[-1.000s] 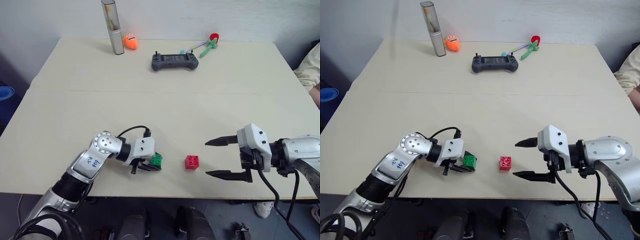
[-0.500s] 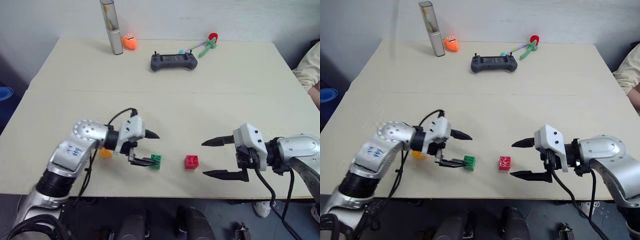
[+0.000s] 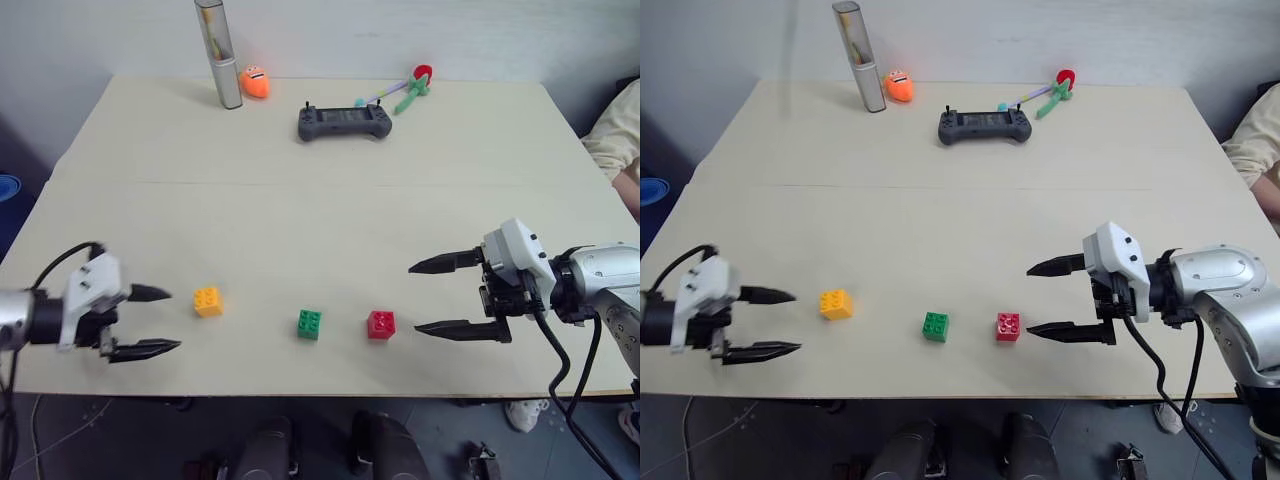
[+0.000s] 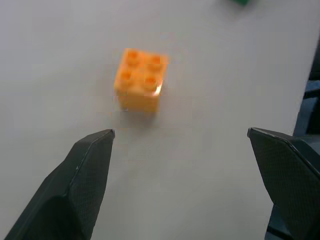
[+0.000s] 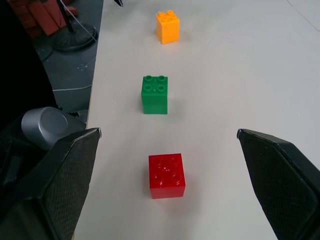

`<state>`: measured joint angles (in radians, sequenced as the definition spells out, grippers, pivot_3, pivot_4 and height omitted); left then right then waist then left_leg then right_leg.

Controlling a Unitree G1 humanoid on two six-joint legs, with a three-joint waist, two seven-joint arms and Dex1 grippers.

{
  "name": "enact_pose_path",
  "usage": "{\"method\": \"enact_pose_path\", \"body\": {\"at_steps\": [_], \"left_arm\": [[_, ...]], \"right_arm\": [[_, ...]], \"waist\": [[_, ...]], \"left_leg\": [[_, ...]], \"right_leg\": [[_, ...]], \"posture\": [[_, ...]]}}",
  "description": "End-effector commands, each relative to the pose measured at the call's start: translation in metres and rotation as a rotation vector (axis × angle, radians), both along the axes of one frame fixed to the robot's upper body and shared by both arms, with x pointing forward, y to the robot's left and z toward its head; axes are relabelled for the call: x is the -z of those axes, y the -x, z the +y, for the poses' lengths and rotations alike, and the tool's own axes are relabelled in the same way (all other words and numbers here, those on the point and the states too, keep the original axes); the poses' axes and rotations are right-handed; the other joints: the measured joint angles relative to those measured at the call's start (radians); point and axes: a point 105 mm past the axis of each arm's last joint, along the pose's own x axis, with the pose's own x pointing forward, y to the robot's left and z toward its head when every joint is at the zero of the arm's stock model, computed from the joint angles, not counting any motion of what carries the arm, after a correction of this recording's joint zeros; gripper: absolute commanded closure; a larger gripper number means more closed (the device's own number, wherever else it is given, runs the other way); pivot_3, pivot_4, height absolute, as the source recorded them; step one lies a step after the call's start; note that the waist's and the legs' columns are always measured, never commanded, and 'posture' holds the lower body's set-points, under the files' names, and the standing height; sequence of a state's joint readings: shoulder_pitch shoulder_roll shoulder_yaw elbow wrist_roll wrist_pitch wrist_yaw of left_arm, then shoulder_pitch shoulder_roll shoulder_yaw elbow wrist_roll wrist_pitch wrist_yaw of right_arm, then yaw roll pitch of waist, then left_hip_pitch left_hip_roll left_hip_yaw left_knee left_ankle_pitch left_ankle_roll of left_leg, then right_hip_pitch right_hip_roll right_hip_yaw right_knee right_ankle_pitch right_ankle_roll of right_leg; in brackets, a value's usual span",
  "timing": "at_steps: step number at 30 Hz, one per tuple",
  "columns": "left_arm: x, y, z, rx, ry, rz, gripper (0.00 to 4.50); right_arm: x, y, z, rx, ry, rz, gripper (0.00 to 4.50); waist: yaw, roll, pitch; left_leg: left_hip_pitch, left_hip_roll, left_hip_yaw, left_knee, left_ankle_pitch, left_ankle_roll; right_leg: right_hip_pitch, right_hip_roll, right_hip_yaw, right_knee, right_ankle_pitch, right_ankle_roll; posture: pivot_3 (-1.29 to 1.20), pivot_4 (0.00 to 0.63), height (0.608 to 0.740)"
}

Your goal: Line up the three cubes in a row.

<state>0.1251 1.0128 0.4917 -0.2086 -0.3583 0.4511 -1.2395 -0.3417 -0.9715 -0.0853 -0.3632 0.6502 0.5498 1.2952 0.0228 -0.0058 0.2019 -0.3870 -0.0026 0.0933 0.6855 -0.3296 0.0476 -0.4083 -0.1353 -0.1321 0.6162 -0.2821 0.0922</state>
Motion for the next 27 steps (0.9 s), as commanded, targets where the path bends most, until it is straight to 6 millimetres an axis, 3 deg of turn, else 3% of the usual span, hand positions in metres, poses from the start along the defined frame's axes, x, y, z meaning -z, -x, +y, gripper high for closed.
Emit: {"method": "enact_pose_path", "body": {"at_steps": [1, 10, 18, 22, 27], "left_arm": [[-0.011, -0.005, -0.010, 0.002, 0.017, -0.103, 0.03], [0.003, -0.044, -0.028, 0.071, 0.023, -0.106, 0.03], [0.018, -0.064, -0.039, 0.131, 0.027, -0.024, 0.03], [0.022, -0.066, -0.042, 0.164, 0.012, -0.004, 0.81], [0.024, -0.064, -0.041, 0.201, -0.019, 0.005, 2.45]], "right_arm": [[-0.005, 0.001, 0.003, -0.021, -0.012, -0.012, 0.00], [-0.006, 0.006, 0.008, -0.049, -0.007, -0.005, 0.00], [-0.009, 0.010, 0.012, -0.034, -0.021, -0.030, 0.00], [-0.008, 0.010, 0.011, -0.010, -0.019, -0.038, 0.00], [-0.008, 0.009, 0.010, 0.006, -0.021, -0.044, 0.00]], "waist": [[0.006, 0.000, 0.000], [0.000, 0.000, 0.000], [-0.001, 0.000, 0.000], [-0.001, 0.000, 0.000], [-0.001, 0.000, 0.000]], "left_leg": [[0.000, 0.000, 0.000, 0.000, 0.000, 0.000], [0.000, -0.001, 0.001, -0.001, -0.001, -0.001], [0.000, 0.000, 0.003, -0.001, 0.000, 0.000], [0.000, 0.000, 0.003, -0.001, 0.000, 0.000], [0.000, 0.000, 0.003, -0.001, 0.000, 0.000]], "right_leg": [[0.000, -0.001, 0.000, 0.000, 0.000, 0.000], [-0.001, 0.000, 0.000, 0.003, 0.000, 0.000], [-0.002, 0.002, 0.000, 0.003, 0.000, 0.000], [-0.002, 0.002, 0.000, 0.003, 0.000, 0.000], [-0.002, 0.002, 0.000, 0.003, 0.000, 0.000]], "posture": [[0.00, 0.150, 0.740], [0.00, 0.150, 0.740], [0.00, 0.150, 0.740], [0.00, 0.150, 0.740], [0.00, 0.150, 0.740]]}}
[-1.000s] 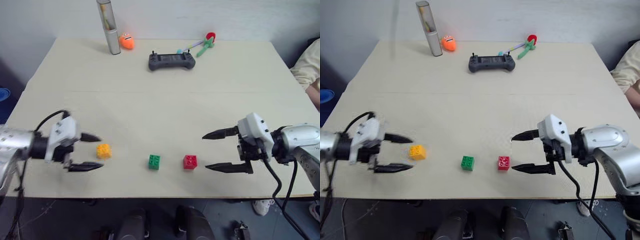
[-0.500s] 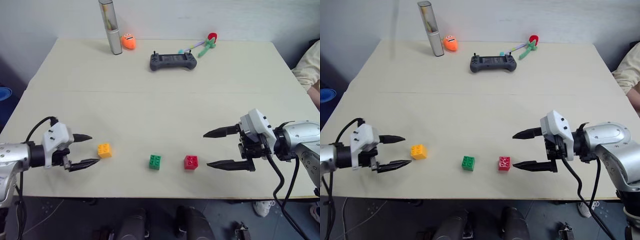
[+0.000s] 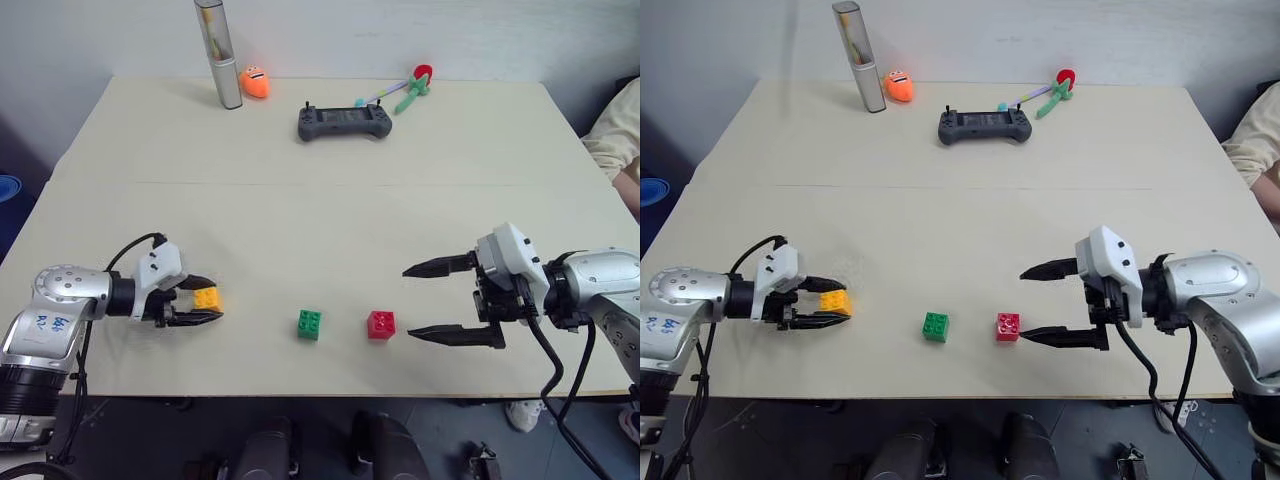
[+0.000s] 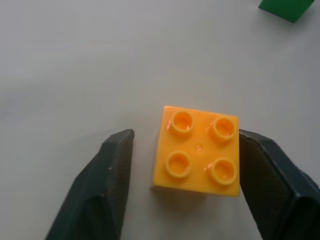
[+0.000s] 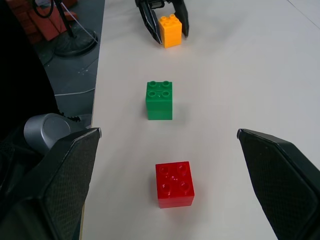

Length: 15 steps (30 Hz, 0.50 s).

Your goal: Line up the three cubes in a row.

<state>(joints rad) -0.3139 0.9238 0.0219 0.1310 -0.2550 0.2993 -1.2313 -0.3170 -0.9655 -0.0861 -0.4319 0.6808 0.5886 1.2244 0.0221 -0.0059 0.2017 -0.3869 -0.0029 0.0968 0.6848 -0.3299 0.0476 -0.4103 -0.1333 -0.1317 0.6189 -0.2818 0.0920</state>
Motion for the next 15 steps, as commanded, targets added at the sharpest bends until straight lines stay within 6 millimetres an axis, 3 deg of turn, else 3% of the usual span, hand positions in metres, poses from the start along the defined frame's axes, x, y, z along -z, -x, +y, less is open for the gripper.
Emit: {"method": "enact_pose_path", "body": {"at_steps": [1, 2, 6, 15], "left_arm": [[-0.012, 0.000, 0.002, 0.047, -0.032, -0.041, 2.77], [-0.014, 0.003, 0.000, 0.085, -0.031, -0.045, 2.99], [-0.019, 0.008, -0.013, 0.215, -0.036, -0.080, 2.97], [-0.005, 0.006, -0.035, 0.427, -0.107, -0.064, 2.97]], "right_arm": [[-0.009, 0.004, 0.001, -0.008, -0.006, -0.049, 0.00], [-0.009, 0.004, 0.001, -0.008, -0.004, -0.048, 0.00], [-0.007, 0.012, -0.001, -0.045, 0.017, -0.033, 0.00], [-0.001, 0.013, -0.004, -0.047, 0.044, -0.024, 0.00]], "waist": [[0.000, 0.000, 0.000], [0.000, 0.000, 0.000], [0.002, 0.000, 0.000], [0.001, 0.000, 0.000]], "left_leg": [[0.000, 0.000, 0.000, 0.000, 0.000, 0.000], [0.000, 0.000, 0.000, 0.000, 0.000, 0.000], [0.000, 0.000, 0.000, 0.000, 0.000, 0.000], [0.000, -0.001, 0.000, 0.001, 0.000, 0.001]], "right_leg": [[0.000, 0.000, 0.000, 0.000, 0.000, 0.000], [0.000, 0.000, 0.000, 0.000, 0.000, 0.000], [0.000, 0.000, 0.000, 0.000, 0.000, 0.000], [0.000, 0.001, -0.001, 0.001, 0.000, 0.000]], "posture": [[0.00, 0.150, 0.740], [0.00, 0.150, 0.740], [0.00, 0.150, 0.740], [0.00, 0.150, 0.740]]}}
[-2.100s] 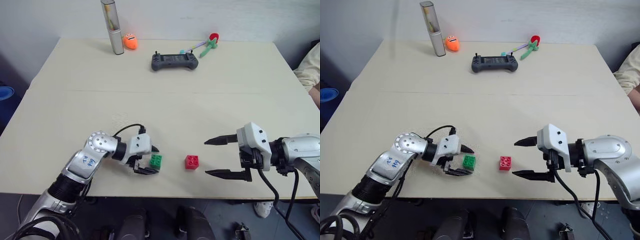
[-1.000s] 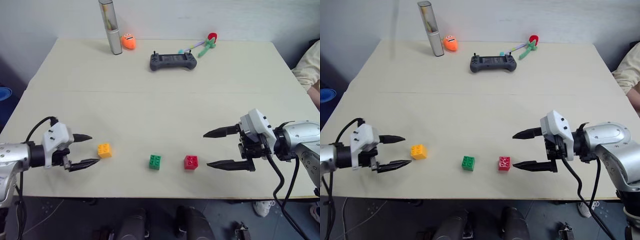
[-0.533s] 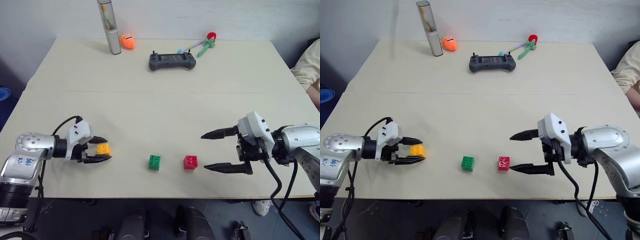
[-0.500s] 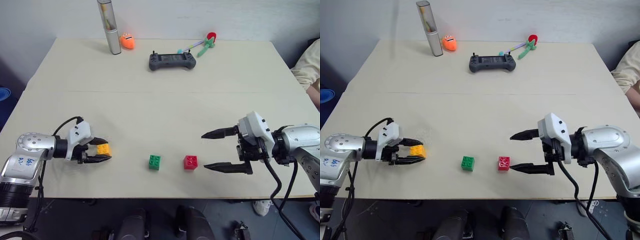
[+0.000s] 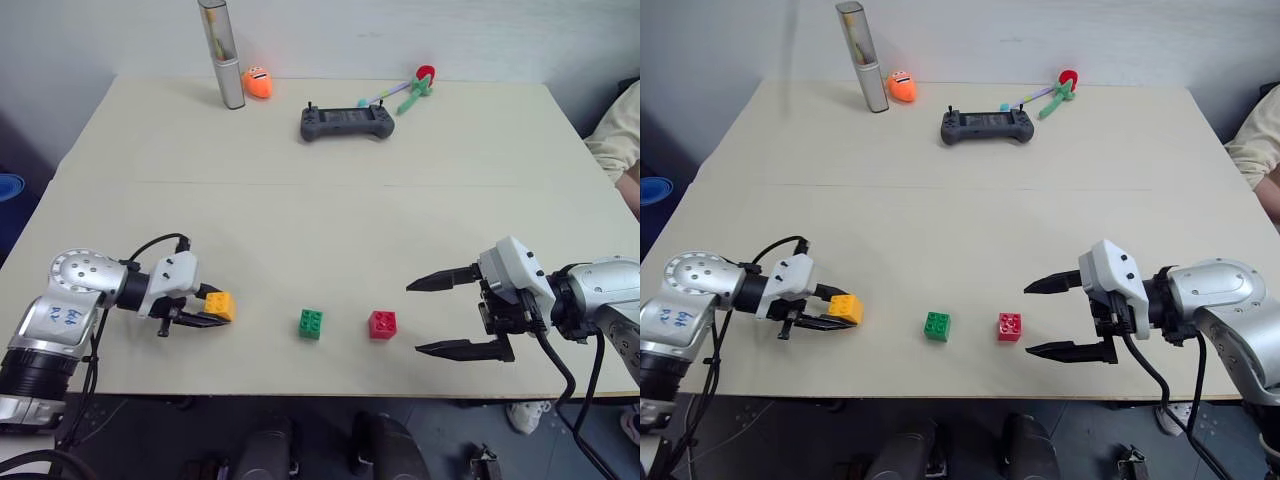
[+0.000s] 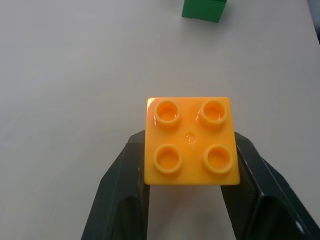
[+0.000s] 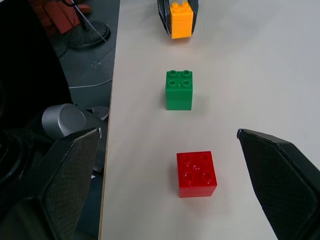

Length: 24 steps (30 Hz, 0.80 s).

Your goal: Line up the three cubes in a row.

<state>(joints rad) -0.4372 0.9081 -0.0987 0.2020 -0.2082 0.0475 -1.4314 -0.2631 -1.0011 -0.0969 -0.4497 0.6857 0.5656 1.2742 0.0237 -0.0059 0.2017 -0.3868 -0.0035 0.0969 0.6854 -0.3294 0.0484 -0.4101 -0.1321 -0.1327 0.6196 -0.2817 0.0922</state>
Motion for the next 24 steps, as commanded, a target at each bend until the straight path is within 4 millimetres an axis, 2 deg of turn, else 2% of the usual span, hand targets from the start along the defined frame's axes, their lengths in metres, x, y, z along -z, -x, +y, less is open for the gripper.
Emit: {"method": "enact_pose_path", "body": {"at_steps": [1, 4, 13, 15, 20, 22, 23, 24], "left_arm": [[0.001, 0.002, -0.015, 0.098, -0.012, -0.010, 2.97], [0.004, 0.002, -0.022, 0.128, -0.015, -0.013, 2.97], [0.005, -0.003, -0.024, 0.117, -0.017, -0.040, 2.97], [0.003, -0.004, -0.025, 0.103, 0.001, -0.050, 2.26], [-0.003, -0.001, -0.025, 0.081, 0.041, -0.043, 0.84], [-0.011, 0.004, -0.018, 0.054, 0.058, -0.024, 0.25], [-0.015, 0.008, -0.013, 0.039, 0.061, -0.014, 0.01], [-0.021, 0.012, -0.004, 0.014, 0.065, -0.004, 0.01]], "right_arm": [[-0.007, 0.003, 0.001, -0.006, 0.008, -0.054, 0.00], [-0.005, 0.004, 0.002, -0.005, 0.006, -0.052, 0.00], [0.002, 0.007, 0.001, 0.001, 0.030, -0.052, 0.00], [0.002, 0.007, 0.001, 0.000, 0.031, -0.054, 0.00], [0.001, 0.006, -0.004, 0.014, 0.036, -0.061, 0.00], [0.001, 0.006, -0.011, 0.033, 0.044, -0.062, 0.00], [0.001, 0.006, -0.015, 0.046, 0.048, -0.060, 0.00], [0.000, 0.006, -0.023, 0.065, 0.050, -0.059, 0.00]], "waist": [[0.000, 0.000, 0.000], [0.000, 0.000, 0.000], [0.001, 0.000, 0.000], [0.001, 0.000, 0.000], [0.000, 0.000, 0.000], [0.000, 0.000, 0.000], [0.000, 0.000, 0.000], [0.000, 0.000, 0.000]], "left_leg": [[0.000, 0.000, 0.000, 0.000, 0.000, 0.000], [0.000, 0.000, 0.000, 0.000, 0.000, 0.000], [0.000, 0.000, 0.000, 0.001, 0.000, 0.001], [0.000, 0.000, -0.001, 0.001, 0.000, 0.001], [0.000, 0.000, -0.001, 0.001, 0.000, 0.001], [0.000, 0.000, -0.001, 0.001, 0.000, 0.001], [0.000, 0.000, -0.001, 0.001, 0.000, 0.001], [-0.001, 0.000, -0.001, 0.001, 0.000, 0.001]], "right_leg": [[0.000, 0.000, 0.000, 0.000, 0.000, 0.000], [0.000, 0.000, 0.000, 0.000, 0.000, 0.000], [0.000, 0.000, 0.000, 0.000, 0.000, 0.000], [0.001, 0.000, 0.001, 0.000, 0.000, 0.000], [0.001, -0.001, 0.000, 0.000, 0.000, 0.000], [0.000, 0.000, 0.000, 0.000, 0.000, 0.000], [0.000, -0.001, 0.001, 0.000, 0.000, 0.000], [0.000, -0.001, 0.001, 0.000, 0.000, 0.000]], "posture": [[0.00, 0.150, 0.740], [0.00, 0.150, 0.740], [0.00, 0.150, 0.740], [0.00, 0.150, 0.740], [0.00, 0.150, 0.740], [0.00, 0.150, 0.740], [0.00, 0.150, 0.740], [0.00, 0.150, 0.740]]}}
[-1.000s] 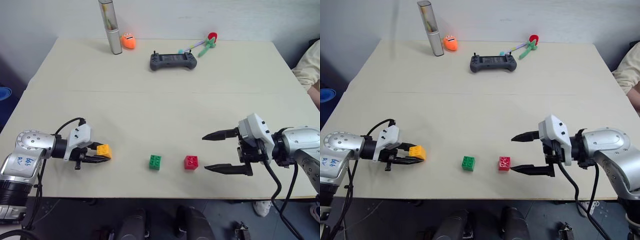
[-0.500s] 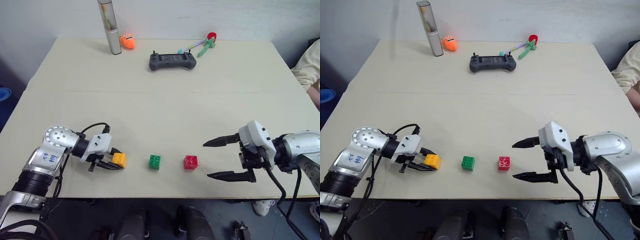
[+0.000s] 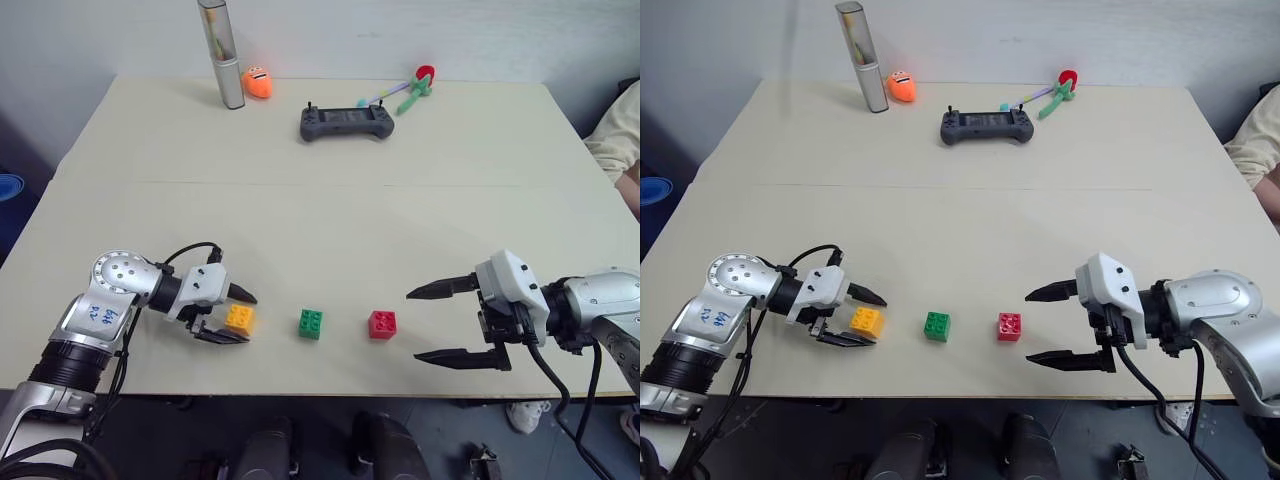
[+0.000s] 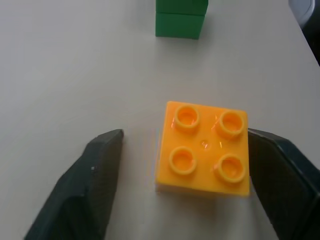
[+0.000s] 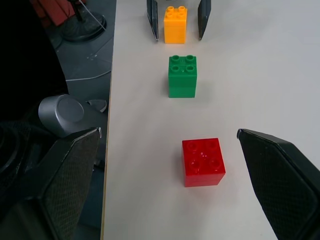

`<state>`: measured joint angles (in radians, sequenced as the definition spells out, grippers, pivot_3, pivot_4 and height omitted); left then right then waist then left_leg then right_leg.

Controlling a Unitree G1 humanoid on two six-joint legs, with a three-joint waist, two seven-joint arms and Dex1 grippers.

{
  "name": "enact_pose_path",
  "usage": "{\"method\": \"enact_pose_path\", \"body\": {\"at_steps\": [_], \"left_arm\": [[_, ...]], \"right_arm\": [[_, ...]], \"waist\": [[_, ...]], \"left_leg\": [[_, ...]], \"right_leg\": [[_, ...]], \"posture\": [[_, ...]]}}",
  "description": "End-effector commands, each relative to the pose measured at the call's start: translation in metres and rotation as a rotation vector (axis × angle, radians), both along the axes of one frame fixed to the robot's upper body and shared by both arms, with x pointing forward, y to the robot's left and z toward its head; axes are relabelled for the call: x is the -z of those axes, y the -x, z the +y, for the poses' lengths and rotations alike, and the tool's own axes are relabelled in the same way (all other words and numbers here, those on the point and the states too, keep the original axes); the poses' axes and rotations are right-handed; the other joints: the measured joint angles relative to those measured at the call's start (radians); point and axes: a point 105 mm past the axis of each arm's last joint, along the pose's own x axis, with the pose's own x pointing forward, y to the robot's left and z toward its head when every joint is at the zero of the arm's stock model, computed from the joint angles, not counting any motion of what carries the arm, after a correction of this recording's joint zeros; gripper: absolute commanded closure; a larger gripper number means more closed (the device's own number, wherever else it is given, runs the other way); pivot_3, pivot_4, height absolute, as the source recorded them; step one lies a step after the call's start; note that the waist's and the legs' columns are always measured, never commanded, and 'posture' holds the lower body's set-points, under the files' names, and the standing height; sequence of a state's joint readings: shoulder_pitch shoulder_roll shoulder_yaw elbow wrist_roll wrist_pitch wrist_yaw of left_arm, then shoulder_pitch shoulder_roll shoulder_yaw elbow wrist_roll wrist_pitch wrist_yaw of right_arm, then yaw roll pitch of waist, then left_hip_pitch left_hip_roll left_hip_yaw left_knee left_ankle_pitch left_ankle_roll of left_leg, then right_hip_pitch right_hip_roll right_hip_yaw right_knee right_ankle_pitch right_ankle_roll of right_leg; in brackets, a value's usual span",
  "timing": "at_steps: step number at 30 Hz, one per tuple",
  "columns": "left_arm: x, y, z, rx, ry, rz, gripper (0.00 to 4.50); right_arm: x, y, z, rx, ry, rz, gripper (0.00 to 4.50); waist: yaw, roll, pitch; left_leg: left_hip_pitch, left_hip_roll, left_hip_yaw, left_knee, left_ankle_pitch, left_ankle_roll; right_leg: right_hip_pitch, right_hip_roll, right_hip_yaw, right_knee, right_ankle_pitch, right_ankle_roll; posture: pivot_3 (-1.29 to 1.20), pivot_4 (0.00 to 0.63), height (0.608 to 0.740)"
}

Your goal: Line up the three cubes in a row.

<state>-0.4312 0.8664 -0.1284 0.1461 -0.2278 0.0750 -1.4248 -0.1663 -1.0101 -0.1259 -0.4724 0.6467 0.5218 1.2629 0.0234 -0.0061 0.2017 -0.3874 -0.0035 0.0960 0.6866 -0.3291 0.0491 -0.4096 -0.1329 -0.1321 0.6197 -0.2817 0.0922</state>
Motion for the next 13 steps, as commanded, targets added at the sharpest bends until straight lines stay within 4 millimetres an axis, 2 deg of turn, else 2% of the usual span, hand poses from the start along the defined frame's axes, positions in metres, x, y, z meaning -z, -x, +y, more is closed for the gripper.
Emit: {"method": "enact_pose_path", "body": {"at_steps": [1, 8, 13], "left_arm": [[-0.031, 0.012, 0.025, -0.070, 0.025, -0.011, 0.01], [-0.068, 0.046, 0.075, -0.226, -0.014, 0.063, 0.01], [-0.086, 0.052, 0.083, -0.285, 0.024, 0.054, 0.01]], "right_arm": [[-0.014, 0.000, -0.023, 0.049, 0.019, -0.053, 0.00], [-0.022, 0.013, -0.073, 0.102, 0.024, -0.006, 0.00], [-0.020, 0.014, -0.087, 0.117, 0.025, 0.022, 0.00]], "waist": [[-0.001, 0.000, 0.000], [-0.001, 0.000, 0.000], [0.001, 0.000, 0.000]], "left_leg": [[0.000, 0.000, 0.000, 0.000, 0.000, 0.000], [0.001, 0.001, 0.000, 0.000, 0.000, 0.000], [0.001, 0.001, -0.001, 0.000, -0.001, 0.000]], "right_leg": [[0.000, 0.000, 0.000, 0.000, 0.000, 0.000], [0.001, -0.001, 0.000, -0.001, 0.000, 0.000], [0.002, -0.002, 0.000, -0.002, 0.000, 0.000]], "posture": [[0.00, 0.150, 0.740], [0.00, 0.150, 0.740], [0.00, 0.150, 0.740]]}}
